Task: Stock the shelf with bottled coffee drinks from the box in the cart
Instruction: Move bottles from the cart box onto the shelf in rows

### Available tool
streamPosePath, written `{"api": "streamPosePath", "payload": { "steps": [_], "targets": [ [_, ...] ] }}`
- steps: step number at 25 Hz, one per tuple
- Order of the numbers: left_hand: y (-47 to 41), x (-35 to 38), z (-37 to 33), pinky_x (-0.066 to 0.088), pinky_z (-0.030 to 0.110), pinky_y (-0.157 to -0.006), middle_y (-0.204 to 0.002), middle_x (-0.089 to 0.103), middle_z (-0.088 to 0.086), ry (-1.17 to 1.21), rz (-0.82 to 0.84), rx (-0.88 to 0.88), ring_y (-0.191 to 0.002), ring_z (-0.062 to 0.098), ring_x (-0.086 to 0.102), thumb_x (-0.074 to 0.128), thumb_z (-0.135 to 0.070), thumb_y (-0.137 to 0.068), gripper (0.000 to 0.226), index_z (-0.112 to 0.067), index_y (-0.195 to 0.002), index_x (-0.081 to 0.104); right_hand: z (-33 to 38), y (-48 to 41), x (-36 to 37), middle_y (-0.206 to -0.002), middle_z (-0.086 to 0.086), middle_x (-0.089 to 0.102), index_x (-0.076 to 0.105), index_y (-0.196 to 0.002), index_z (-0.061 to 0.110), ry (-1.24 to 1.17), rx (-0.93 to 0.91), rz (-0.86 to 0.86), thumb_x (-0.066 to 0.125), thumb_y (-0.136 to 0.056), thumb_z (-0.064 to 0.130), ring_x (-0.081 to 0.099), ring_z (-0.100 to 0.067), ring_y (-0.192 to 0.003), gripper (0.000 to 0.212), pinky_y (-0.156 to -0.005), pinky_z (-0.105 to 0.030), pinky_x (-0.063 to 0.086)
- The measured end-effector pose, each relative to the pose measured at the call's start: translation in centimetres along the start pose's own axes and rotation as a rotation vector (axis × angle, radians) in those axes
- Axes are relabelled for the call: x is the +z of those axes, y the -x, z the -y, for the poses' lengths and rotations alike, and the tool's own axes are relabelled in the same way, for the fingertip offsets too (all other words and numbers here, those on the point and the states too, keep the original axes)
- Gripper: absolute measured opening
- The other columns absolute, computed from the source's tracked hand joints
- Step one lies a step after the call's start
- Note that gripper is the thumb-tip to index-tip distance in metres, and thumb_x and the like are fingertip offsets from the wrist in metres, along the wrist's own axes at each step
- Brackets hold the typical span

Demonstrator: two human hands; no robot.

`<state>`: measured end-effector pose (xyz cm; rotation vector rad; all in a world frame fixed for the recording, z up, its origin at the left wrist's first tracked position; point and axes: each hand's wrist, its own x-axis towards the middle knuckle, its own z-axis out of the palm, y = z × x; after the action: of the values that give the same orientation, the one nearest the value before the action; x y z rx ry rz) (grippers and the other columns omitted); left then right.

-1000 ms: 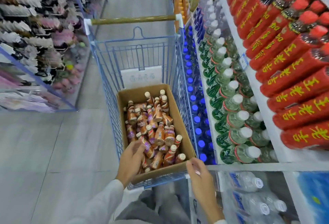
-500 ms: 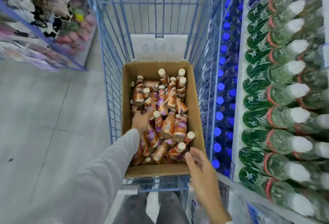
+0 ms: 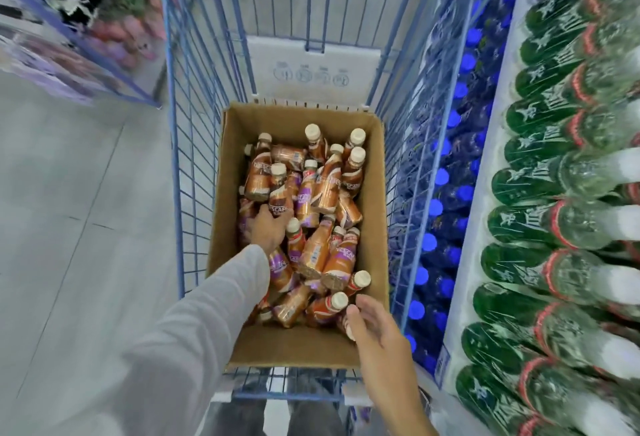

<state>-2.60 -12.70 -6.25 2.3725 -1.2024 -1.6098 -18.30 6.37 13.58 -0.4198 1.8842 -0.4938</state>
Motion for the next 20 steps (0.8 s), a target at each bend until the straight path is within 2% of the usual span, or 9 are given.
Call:
{"api": "streamPosePath", "payload": {
  "steps": [1,3,6,9,10,13,15,17,20],
  "targets": [
    [0.4,-0.3,0.0,0.026,0.054,-0.121,-0.147,0.052,0.013,-0.034,-0.009,0.054,-0.141,0.037,0.042,0.063,-0.046,-0.097,0.057,-0.015,-0.143,0.048,0.4,-0.2,0.0,-0.124,0.026,0.061,0.060,-0.121,0.048,0.026,-0.013,0.015,0.057,-0.096,0.056,0.056,0.002,-0.119,0.026,-0.103,-0.029,0.047],
    [1.8,-1.4,0.1,0.039,0.049,-0.115,-0.142,0.056,0.009,-0.021,-0.038,0.151,-0.133,0.031,0.052,0.068,-0.042,-0.096,0.057,-0.016,-0.142,0.048,1.3,-0.9,0.1,-0.124,0.028,0.059,0.058,-0.126,0.047,0.057,-0.051,0.038,0.055,-0.098,0.056,0.054,0.004,-0.119,0.030,-0.098,-0.023,0.045],
    [5.2,-4.1,0.5,0.050,0.036,-0.098,-0.132,0.058,0.000,0.042,-0.145,0.212,-0.115,0.016,0.060,0.070,-0.054,-0.089,0.062,-0.023,-0.139,0.048,3.0,-3.3,0.9,-0.127,0.023,0.060,0.058,-0.131,0.040,0.106,-0.123,0.073,0.054,-0.099,0.054,0.054,0.007,-0.117,0.036,-0.088,-0.014,0.043],
    [9.2,-6.9,1.3,0.054,0.029,-0.085,-0.112,0.061,-0.016,0.175,-0.157,0.244,-0.100,0.001,0.061,0.071,-0.071,-0.078,0.061,-0.036,-0.122,0.048,4.9,-7.7,2.6,-0.113,0.020,0.063,0.057,-0.133,0.032,0.135,-0.157,0.042,0.054,-0.100,0.051,0.060,0.016,-0.090,0.039,-0.070,-0.008,0.045],
    [10.5,-7.6,1.5,0.053,0.026,-0.082,-0.111,0.061,-0.018,0.225,-0.133,0.239,-0.100,0.001,0.062,0.071,-0.074,-0.075,0.063,-0.038,-0.120,0.045,5.6,-9.6,3.4,-0.113,0.018,0.063,0.056,-0.134,0.030,0.137,-0.162,0.021,0.055,-0.100,0.049,0.061,0.013,-0.089,0.039,-0.074,-0.011,0.048],
    [13.7,-8.6,2.1,0.058,0.030,-0.081,-0.113,0.060,-0.017,0.363,-0.069,0.183,-0.101,0.006,0.067,0.073,-0.069,-0.078,0.057,-0.042,-0.115,0.041,7.6,-15.7,5.6,-0.120,0.002,0.066,0.053,-0.127,0.028,0.085,-0.122,-0.034,0.059,-0.098,0.039,0.067,-0.015,-0.105,0.031,-0.093,-0.043,0.057],
    [15.3,-8.9,2.5,0.060,0.024,-0.072,-0.113,0.062,-0.015,0.441,-0.033,0.151,-0.094,0.006,0.073,0.075,-0.066,-0.079,0.048,-0.049,-0.108,0.040,9.0,-19.4,7.0,-0.134,-0.009,0.058,0.046,-0.136,0.015,0.091,-0.051,-0.076,0.064,-0.094,0.039,0.061,-0.032,-0.120,0.051,-0.100,-0.053,0.052],
    [16.4,-8.9,2.9,0.058,0.017,-0.062,-0.111,0.065,-0.013,0.458,-0.007,0.144,-0.090,-0.004,0.072,0.078,-0.064,-0.076,0.050,-0.050,-0.106,0.041,9.7,-22.1,8.4,-0.151,-0.015,0.042,0.033,-0.150,0.009,0.186,0.028,-0.110,0.066,-0.091,0.043,0.049,-0.039,-0.133,0.076,-0.108,-0.054,0.044],
    [16.9,-9.2,4.0,0.055,0.010,-0.061,-0.112,0.063,-0.013,0.423,0.025,0.133,-0.088,-0.013,0.067,0.080,-0.065,-0.069,0.058,-0.046,-0.108,0.041,9.7,-24.1,10.4,-0.156,-0.015,0.029,0.025,-0.151,0.005,0.342,0.018,-0.163,0.070,-0.090,0.044,0.047,-0.038,-0.132,0.085,-0.103,-0.046,0.041]
  ]
}}
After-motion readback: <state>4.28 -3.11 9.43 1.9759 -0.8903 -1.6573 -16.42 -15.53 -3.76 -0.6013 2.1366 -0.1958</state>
